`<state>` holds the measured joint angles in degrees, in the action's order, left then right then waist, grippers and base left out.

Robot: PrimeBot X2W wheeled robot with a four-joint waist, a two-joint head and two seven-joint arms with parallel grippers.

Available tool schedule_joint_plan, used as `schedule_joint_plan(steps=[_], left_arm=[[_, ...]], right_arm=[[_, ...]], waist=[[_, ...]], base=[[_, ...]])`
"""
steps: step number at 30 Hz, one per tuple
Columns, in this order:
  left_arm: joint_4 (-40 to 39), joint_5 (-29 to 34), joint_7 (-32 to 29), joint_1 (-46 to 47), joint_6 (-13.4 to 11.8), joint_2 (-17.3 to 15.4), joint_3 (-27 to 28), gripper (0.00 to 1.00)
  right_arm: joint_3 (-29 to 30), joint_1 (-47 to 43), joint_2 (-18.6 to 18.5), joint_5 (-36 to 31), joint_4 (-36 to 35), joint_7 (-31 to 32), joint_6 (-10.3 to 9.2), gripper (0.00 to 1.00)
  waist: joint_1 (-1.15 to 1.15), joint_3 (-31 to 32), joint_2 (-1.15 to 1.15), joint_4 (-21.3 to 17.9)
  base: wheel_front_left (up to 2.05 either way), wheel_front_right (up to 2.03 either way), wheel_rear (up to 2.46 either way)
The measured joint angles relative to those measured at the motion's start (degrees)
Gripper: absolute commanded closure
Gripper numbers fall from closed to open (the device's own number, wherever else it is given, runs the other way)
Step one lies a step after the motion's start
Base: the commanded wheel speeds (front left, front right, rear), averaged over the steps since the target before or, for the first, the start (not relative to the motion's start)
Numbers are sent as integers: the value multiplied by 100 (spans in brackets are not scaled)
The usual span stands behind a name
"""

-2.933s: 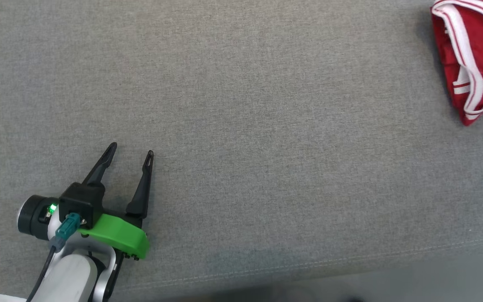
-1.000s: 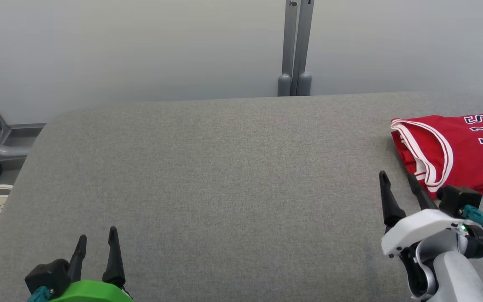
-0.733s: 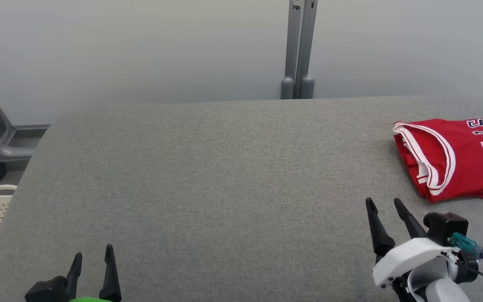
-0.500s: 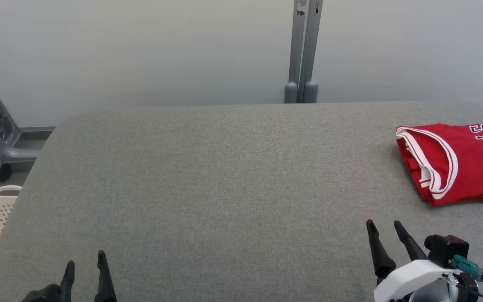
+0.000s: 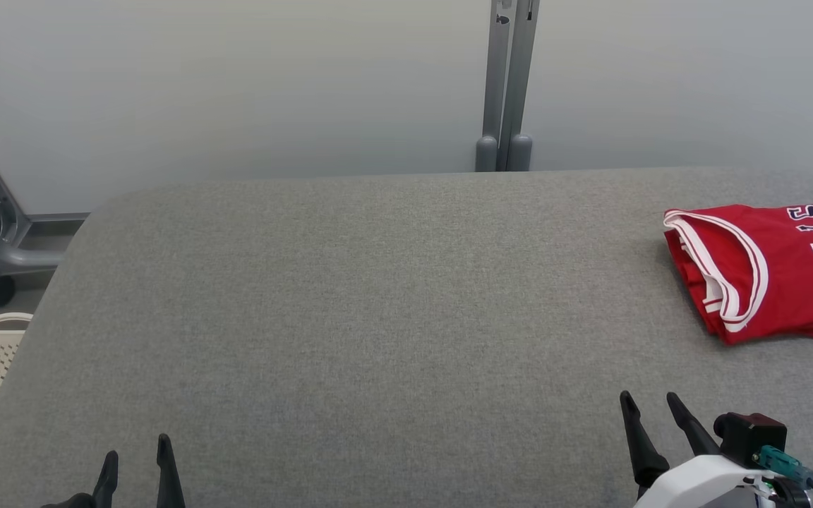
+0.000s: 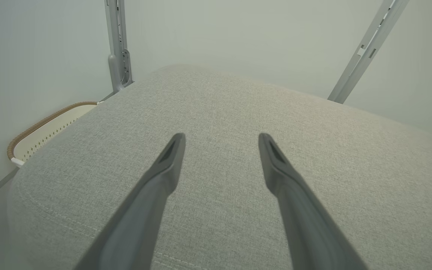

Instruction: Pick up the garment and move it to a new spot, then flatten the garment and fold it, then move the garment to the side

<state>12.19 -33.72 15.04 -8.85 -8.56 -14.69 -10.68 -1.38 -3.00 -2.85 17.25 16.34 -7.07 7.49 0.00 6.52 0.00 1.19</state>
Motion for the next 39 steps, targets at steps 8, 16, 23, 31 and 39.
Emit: schedule_joint_plan(steps=[8, 16, 23, 31, 39], left_arm=[[42, 88, 0, 1, 100, 55, 54, 0], [76, 153, 0, 9, 155, 94, 105, 0], [222, 154, -33, -27, 175, 176, 75, 100], [302, -355, -234, -21, 287, 302, 148, 100], [305, -980, -422, 140, 422, 388, 271, 100]], right_arm=[[29, -18, 0, -36, -5, 26, 0, 0], [38, -19, 0, -52, -29, 42, 0, 0], [65, -71, 24, -78, 107, 44, 0, 100], [178, -120, 37, 565, 179, 203, 0, 100], [275, -94, 36, 1347, 81, 330, 0, 100]], waist=[[0, -25, 0, -8], [0, -60, 0, -21], [0, -73, 0, -27], [0, -107, 0, -33], [0, -144, 0, -39]], base=[[0, 0, 0], [0, 0, 0], [0, 0, 0], [0, 0, 0], [0, 0, 0]])
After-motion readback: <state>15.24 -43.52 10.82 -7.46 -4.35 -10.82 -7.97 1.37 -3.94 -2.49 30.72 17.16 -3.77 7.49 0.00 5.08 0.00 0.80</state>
